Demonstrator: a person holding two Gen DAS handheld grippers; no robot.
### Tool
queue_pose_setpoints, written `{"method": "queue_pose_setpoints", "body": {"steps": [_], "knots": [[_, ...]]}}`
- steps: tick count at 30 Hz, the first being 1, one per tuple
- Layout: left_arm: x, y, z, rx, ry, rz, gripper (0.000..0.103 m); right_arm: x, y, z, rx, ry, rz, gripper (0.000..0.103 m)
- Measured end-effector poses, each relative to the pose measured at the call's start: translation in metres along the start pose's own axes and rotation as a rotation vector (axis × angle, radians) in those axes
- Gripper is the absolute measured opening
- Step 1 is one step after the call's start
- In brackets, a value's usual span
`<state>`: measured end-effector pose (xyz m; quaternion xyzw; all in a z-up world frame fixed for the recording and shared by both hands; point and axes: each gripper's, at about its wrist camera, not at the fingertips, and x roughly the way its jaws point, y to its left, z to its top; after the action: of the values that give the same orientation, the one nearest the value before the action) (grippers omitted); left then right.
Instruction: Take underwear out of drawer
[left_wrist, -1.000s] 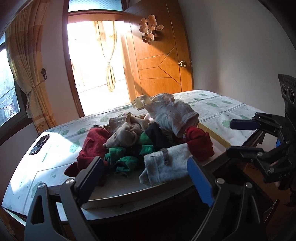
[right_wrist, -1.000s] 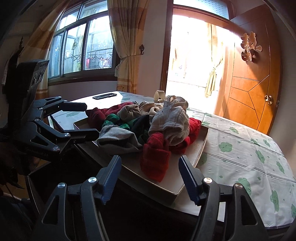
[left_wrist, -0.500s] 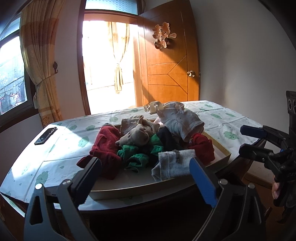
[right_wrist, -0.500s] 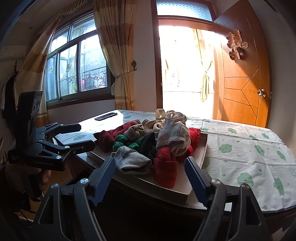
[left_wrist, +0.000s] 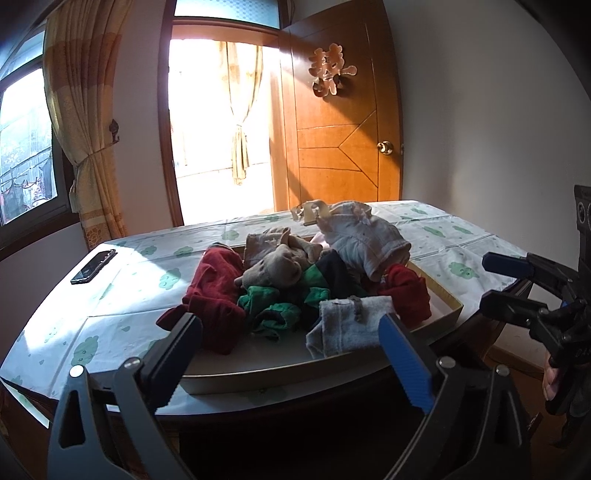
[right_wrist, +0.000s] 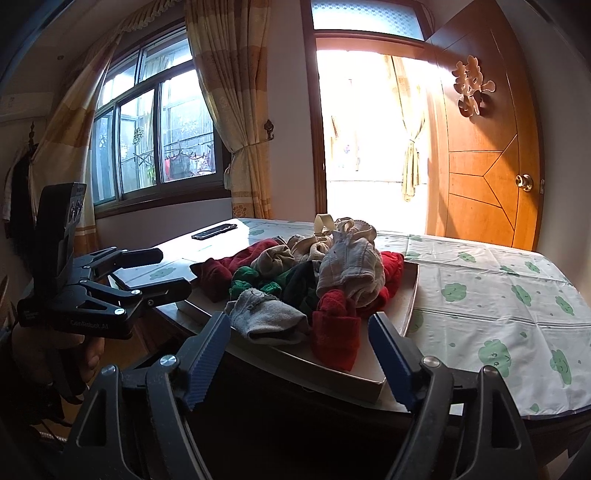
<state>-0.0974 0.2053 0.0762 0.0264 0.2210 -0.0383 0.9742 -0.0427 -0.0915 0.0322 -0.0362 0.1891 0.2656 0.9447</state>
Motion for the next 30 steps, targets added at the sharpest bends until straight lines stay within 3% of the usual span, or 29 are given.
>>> {"method": "queue_pose_setpoints", "body": {"steps": [30], "knots": [[-0.0005,0.0084,0.0048,-0.041,0.015,0.013,0.103,-0.001,0.0075,0.0083,-0.042,-0.012,0.005,0.079]]}}
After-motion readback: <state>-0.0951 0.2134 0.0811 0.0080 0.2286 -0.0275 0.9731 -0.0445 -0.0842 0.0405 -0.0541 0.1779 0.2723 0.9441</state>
